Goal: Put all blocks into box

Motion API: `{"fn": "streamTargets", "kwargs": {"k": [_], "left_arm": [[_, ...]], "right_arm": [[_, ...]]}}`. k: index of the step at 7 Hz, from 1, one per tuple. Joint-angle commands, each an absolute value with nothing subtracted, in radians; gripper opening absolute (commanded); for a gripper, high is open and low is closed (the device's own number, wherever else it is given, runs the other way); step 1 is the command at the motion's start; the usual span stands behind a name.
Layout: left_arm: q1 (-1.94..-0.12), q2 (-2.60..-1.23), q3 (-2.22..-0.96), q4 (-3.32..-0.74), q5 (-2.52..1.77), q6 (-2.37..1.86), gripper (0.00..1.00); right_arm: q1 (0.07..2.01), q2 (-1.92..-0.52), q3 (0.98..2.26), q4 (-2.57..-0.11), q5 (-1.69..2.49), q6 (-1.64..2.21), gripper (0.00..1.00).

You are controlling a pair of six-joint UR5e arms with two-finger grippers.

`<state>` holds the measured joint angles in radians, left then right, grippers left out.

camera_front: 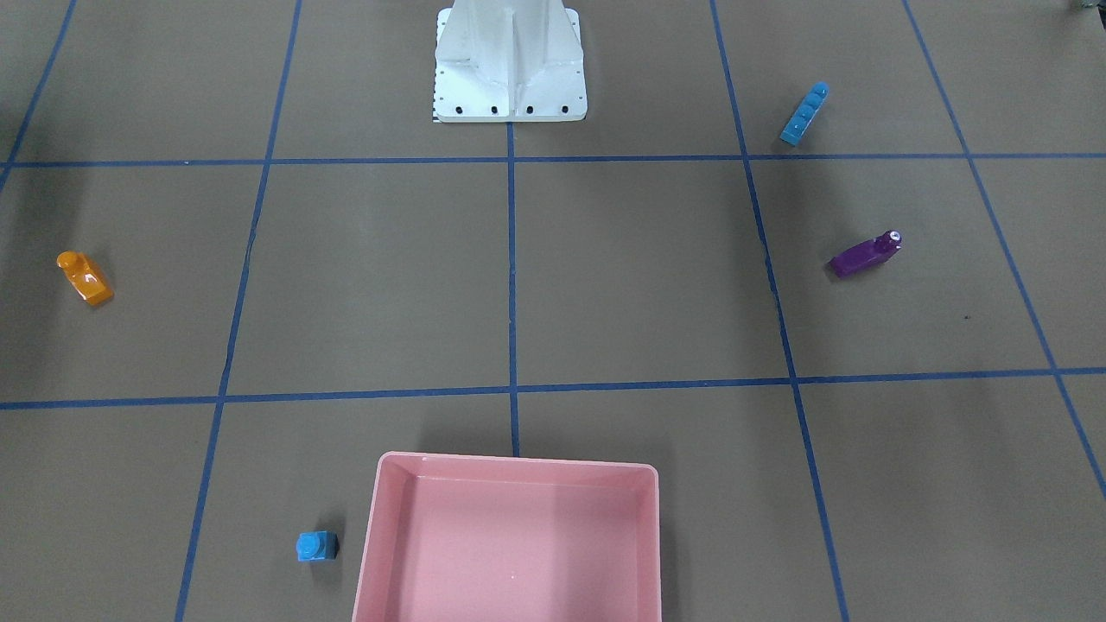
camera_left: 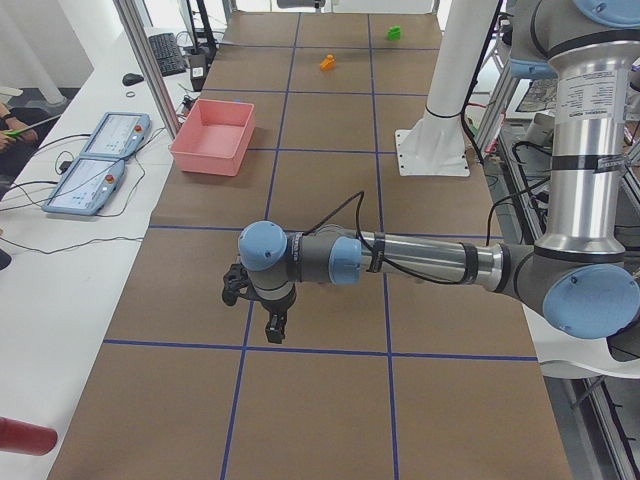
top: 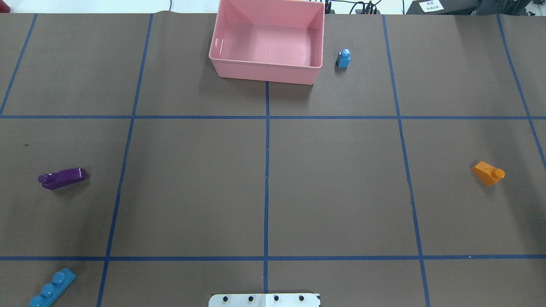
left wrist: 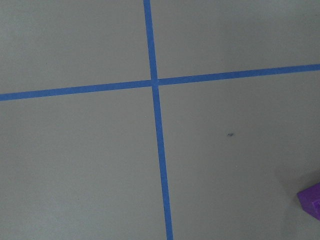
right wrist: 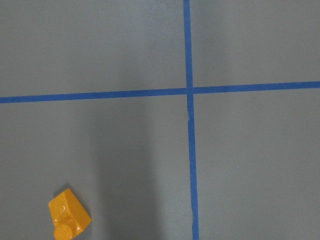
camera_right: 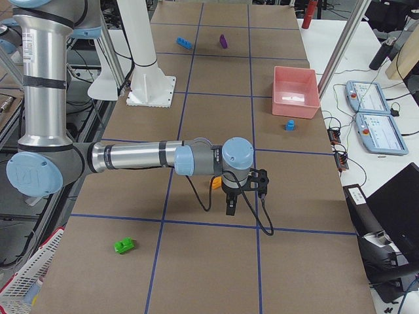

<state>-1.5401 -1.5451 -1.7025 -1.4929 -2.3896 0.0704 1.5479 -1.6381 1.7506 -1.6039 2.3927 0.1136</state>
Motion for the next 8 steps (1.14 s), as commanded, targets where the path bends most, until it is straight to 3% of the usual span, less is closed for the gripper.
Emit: {"fn": "streamTargets", "kwargs": {"k": [1, 5, 8], "left_arm": [[-1.54, -1.572, -1.709, -1.494, -2.39, 0.069, 1.0], [-1.508, -1.597, -1.747, -1.549, -2.393, 0.048, 1.0], [-1.508, -1.611, -1.758, -1.552, -2.398, 0.057, 1.0]], "right_arm": [[1.447, -1.635, 1.759, -1.435, 2.39, 0.118, 1.0], [1.114, -1.579, 1.772, -1.179, 2.295, 0.284, 1.0], [1.048, -1.606, 1.772, -1.147, 2.286, 0.276, 1.0]]}}
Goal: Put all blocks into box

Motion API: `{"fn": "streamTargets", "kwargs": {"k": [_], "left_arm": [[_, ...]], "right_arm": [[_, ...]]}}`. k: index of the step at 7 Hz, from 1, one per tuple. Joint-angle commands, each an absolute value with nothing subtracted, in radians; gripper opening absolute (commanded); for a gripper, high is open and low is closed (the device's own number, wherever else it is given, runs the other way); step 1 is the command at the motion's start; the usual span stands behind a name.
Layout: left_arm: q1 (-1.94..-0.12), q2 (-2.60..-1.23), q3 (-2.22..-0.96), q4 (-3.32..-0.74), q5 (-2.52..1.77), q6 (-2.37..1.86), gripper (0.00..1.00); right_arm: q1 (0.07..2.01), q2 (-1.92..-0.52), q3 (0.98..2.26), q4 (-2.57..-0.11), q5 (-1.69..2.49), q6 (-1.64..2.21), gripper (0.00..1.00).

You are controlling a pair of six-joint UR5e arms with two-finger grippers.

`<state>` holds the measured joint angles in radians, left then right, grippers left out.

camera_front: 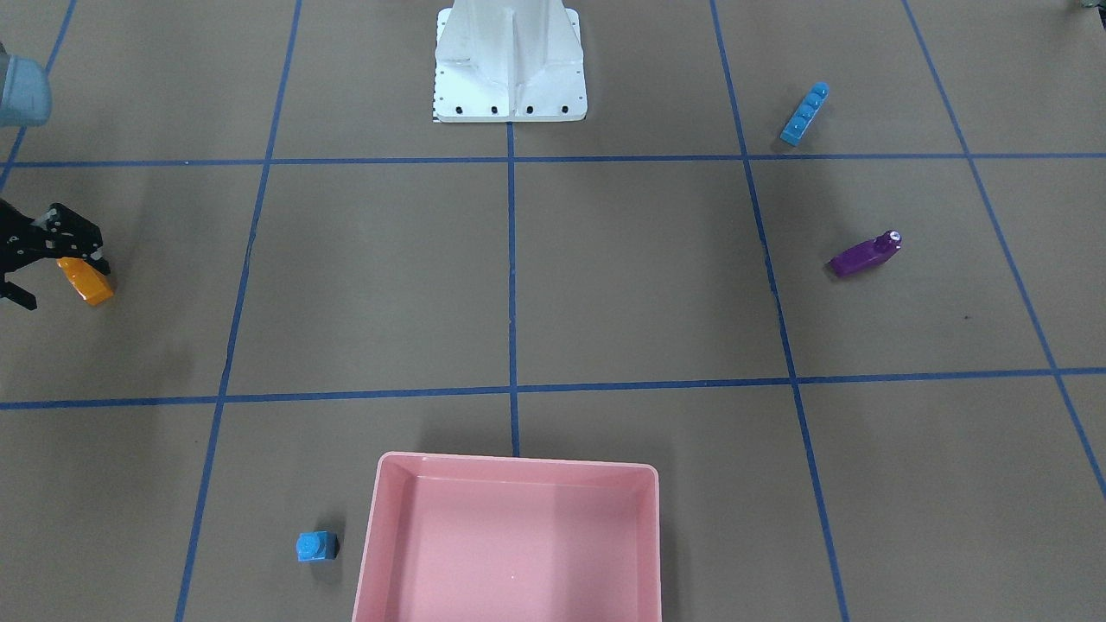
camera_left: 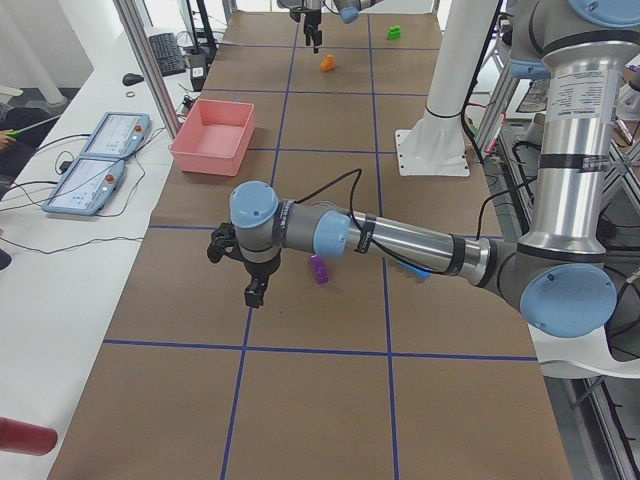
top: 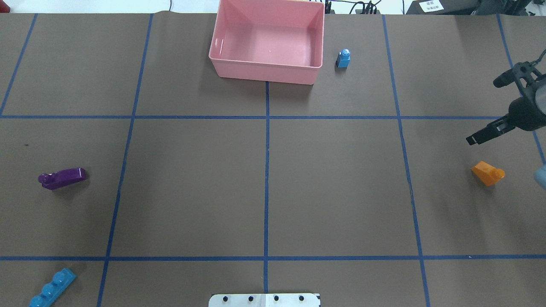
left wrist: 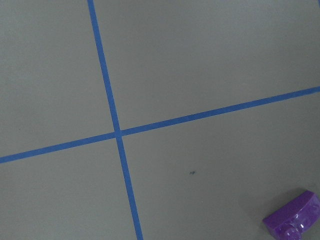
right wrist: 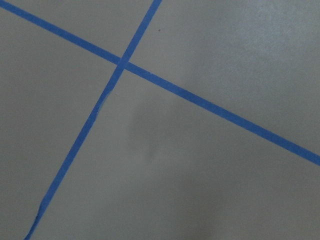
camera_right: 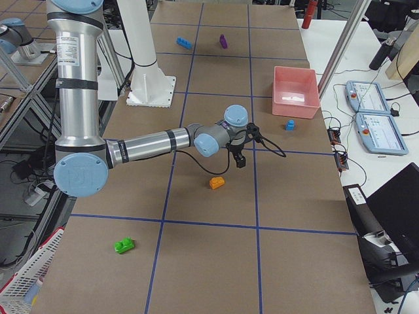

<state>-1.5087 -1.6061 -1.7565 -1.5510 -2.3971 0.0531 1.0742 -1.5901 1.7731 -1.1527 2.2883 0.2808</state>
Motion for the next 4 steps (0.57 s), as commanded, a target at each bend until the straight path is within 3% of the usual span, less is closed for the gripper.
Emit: {"fn": "streamTargets", "kwargs": {"k": [1, 4], "left_arm": [[-1.508, -1.612, -1.758, -1.554, -2.399, 0.055, 1.0], [-1.506, -1.609, -1.772, -1.554, -2.399, 0.057, 1.0]], "right_arm": [[1.049, -1.63, 1.775, -1.147, 2.286, 0.255, 1.0], [1.011, -1.673, 1.74, -1.152, 2.278, 0.209, 1.0]]}}
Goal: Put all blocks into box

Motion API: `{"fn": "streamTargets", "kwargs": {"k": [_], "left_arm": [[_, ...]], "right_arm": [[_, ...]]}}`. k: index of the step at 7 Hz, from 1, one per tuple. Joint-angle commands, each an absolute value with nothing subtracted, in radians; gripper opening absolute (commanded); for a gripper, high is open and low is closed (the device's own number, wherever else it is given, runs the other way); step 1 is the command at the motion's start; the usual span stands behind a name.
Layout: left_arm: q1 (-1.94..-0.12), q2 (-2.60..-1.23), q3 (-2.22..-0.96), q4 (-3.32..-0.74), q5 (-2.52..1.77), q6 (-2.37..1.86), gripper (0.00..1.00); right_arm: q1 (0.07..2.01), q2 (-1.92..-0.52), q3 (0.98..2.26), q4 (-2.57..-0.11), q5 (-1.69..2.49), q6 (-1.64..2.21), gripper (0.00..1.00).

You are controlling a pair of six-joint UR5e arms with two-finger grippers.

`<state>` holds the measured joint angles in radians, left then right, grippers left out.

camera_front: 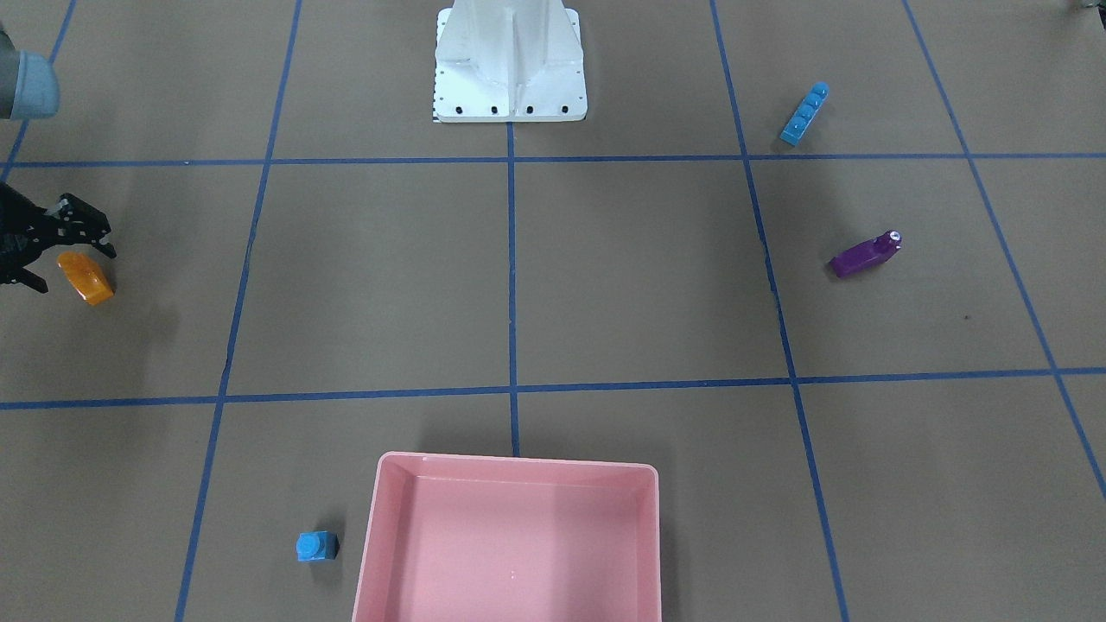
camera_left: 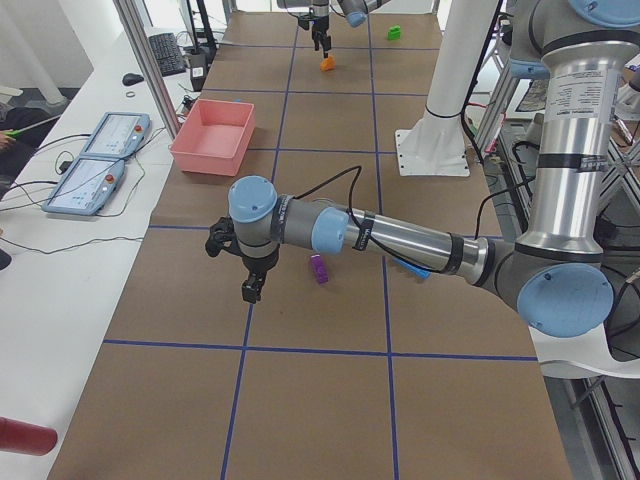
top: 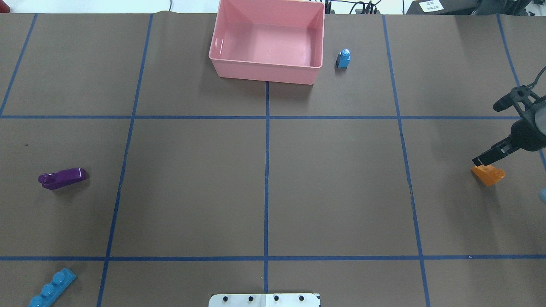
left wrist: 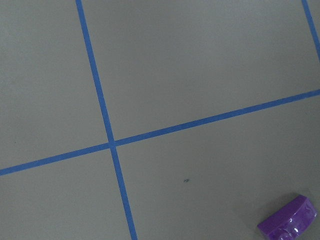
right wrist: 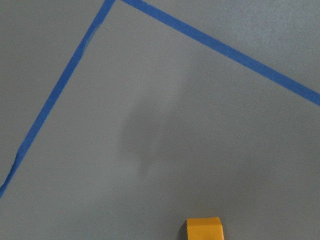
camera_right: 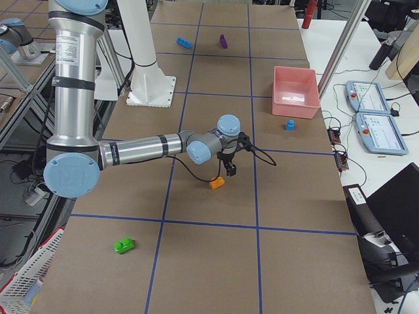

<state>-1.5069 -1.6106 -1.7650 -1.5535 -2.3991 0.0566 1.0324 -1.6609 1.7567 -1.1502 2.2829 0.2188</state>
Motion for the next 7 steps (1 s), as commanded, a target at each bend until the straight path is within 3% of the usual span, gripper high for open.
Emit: {"fn": "streamTargets", "kwargs": {"k": [1, 3, 4, 6, 7], "left_arm": [[-1.506, -1.608, -1.775, -1.554, -2.399, 0.058, 1.0], [-1.506, -1.598, -1.792, -1.552, -2.401, 0.06, 1.0], [-1.506, -1.597, -1.796, -1.552, -2.401, 0.06, 1.0], [-1.506, -1.598, -1.799, -1.554, -2.399, 0.061, 1.0], [-1.505, -1.598, -1.802, -1.554, -2.401, 0.06, 1.0]], "right_arm": [[1.0, -1.671, 1.721, -1.154, 2.252, 0.209, 1.0], [0.985, -1.658, 1.671, -1.152, 2.23, 0.207, 0.99], [0.976, -1.658, 1.657, -1.154, 2.23, 0.209, 0.84], [0.939, -1.663, 1.644, -1.157, 2.229, 0.209, 0.05], [0.942, -1.669, 1.647, -1.157, 2.23, 0.209, 0.0]]}}
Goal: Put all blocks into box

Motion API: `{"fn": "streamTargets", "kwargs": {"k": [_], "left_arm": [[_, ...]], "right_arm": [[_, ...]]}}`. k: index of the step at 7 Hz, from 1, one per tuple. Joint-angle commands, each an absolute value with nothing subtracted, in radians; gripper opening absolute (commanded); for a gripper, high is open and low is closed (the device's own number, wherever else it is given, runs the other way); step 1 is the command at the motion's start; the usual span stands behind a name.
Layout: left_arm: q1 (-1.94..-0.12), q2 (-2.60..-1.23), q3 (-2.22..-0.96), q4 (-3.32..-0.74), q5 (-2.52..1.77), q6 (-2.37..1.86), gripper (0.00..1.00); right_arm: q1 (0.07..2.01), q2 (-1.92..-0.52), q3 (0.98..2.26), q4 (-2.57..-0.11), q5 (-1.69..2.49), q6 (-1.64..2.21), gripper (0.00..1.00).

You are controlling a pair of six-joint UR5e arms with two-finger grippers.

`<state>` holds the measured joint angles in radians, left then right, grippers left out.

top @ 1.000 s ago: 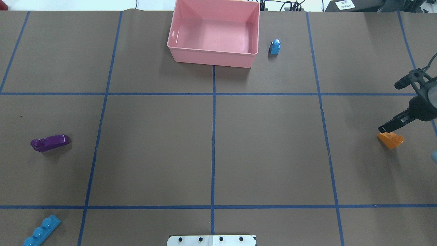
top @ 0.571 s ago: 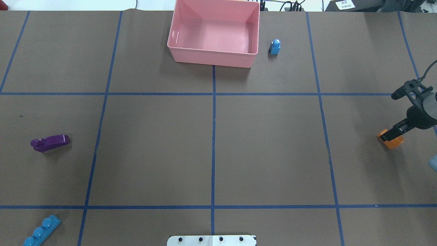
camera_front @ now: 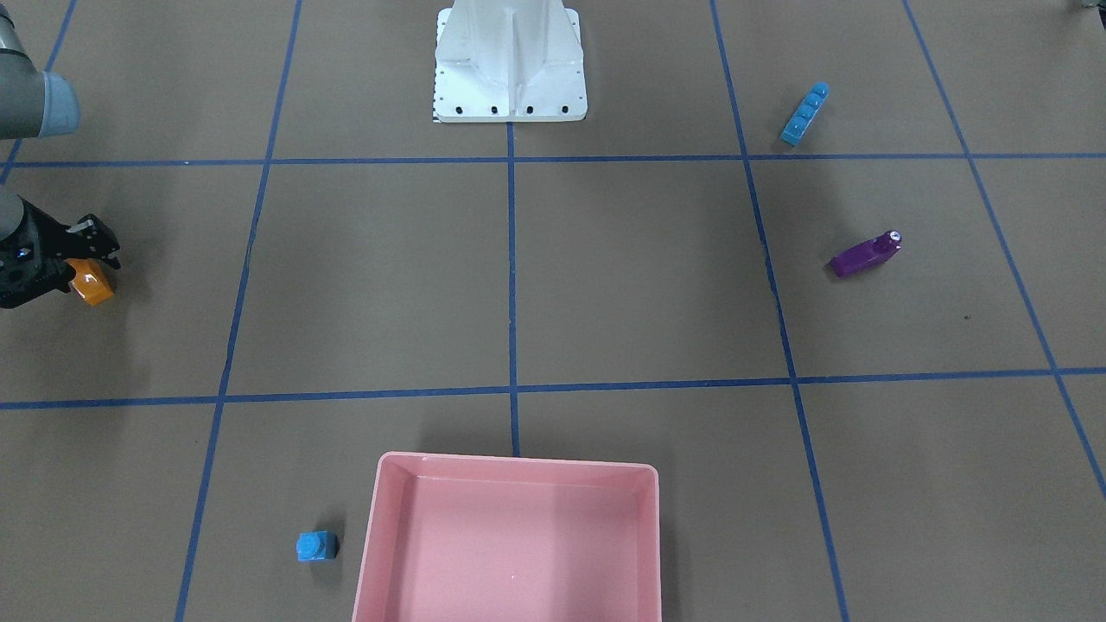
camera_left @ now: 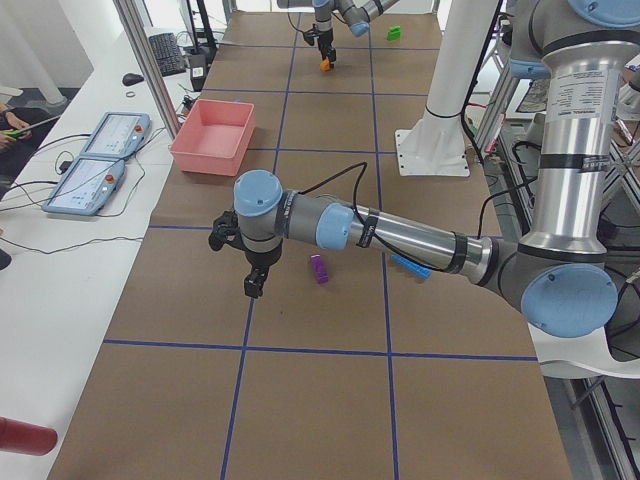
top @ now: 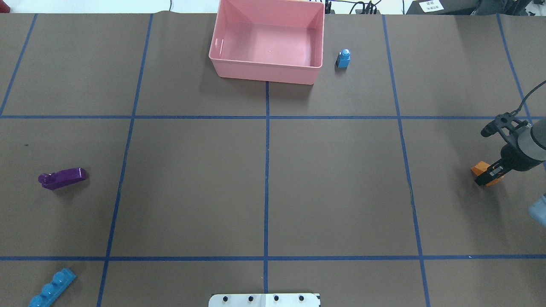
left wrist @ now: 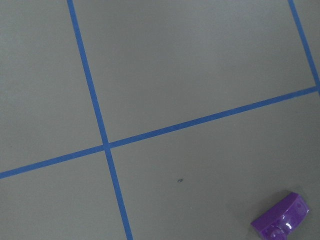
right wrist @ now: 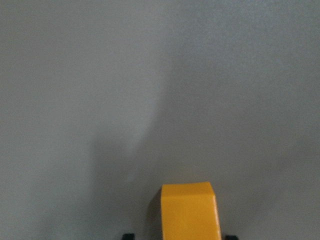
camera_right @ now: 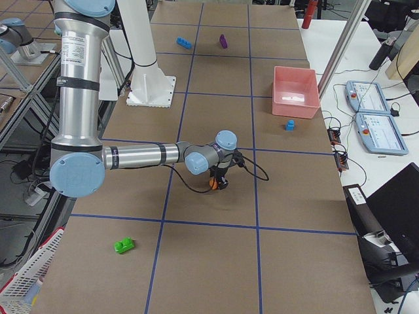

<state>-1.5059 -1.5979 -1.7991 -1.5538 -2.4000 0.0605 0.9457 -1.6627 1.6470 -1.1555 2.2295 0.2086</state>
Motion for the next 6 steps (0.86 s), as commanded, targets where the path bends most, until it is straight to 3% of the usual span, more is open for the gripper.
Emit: {"fn": "streamTargets", "kwargs": {"k": [1, 6], "left_arm": [[-1.49, -1.6, -1.807, -1.554, -2.401, 0.061, 1.0], [-1.312, -1.577, -1.862, -1.549, -2.384, 0.218, 1.0]], "right_arm": [[0.972, -1.669, 1.658, -1.158, 2.233, 0.207, 0.0], [1.176, -1.643, 1.789, -1.163, 2.273, 0.238, 0.0]]}}
